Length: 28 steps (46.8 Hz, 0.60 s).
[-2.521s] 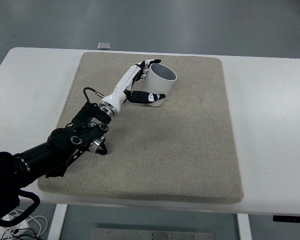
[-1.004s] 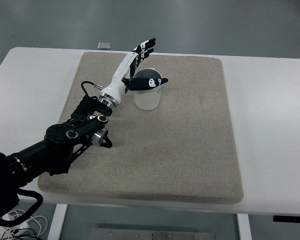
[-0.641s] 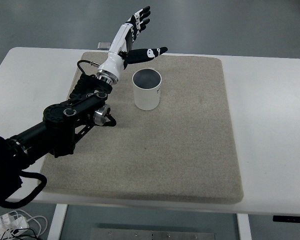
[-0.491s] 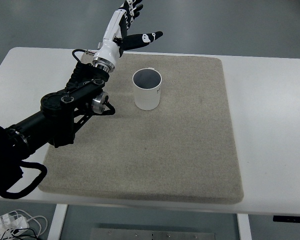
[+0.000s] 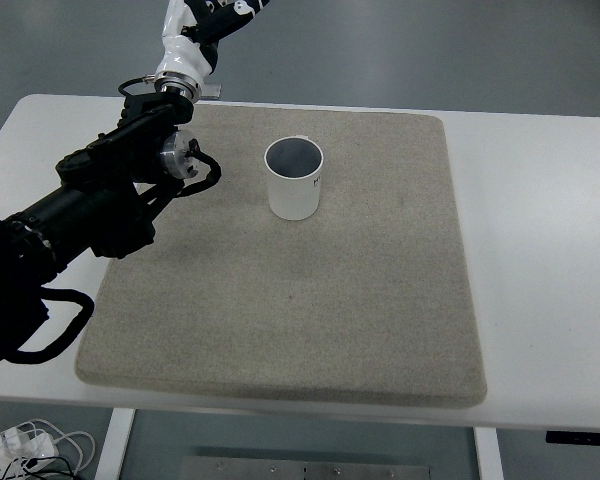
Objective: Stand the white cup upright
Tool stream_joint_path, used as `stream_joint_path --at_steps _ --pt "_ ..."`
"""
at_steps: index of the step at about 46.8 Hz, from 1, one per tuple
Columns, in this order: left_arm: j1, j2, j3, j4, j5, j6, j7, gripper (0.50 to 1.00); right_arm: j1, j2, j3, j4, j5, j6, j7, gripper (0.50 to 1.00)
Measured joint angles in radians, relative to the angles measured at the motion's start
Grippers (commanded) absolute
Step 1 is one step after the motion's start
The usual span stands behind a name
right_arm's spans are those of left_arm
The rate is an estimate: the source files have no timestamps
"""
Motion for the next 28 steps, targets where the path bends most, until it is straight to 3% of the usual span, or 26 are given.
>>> stream_joint_path --at_steps 9,13,21,28 --pt "-0.01 0.002 -0.001 0.119 -0.155 -0.118 0.182 0.994 0.0 0.0 0.0 0.0 0.001 0.0 0.0 0.952" --pt "-0.008 0.002 -0.003 0.152 -0.177 -0.141 0.257 0.994 0.0 0.0 0.0 0.0 0.001 0.0 0.0 0.952" --pt "0.007 0.002 -0.05 0.161 -0.181 -0.165 0.361 0.994 0.0 0.0 0.0 0.0 0.001 0.0 0.0 0.952" --pt "0.03 0.002 -0.13 0.176 -0.181 -0.195 0.419 0.994 0.0 0.0 0.0 0.0 0.001 0.0 0.0 0.952"
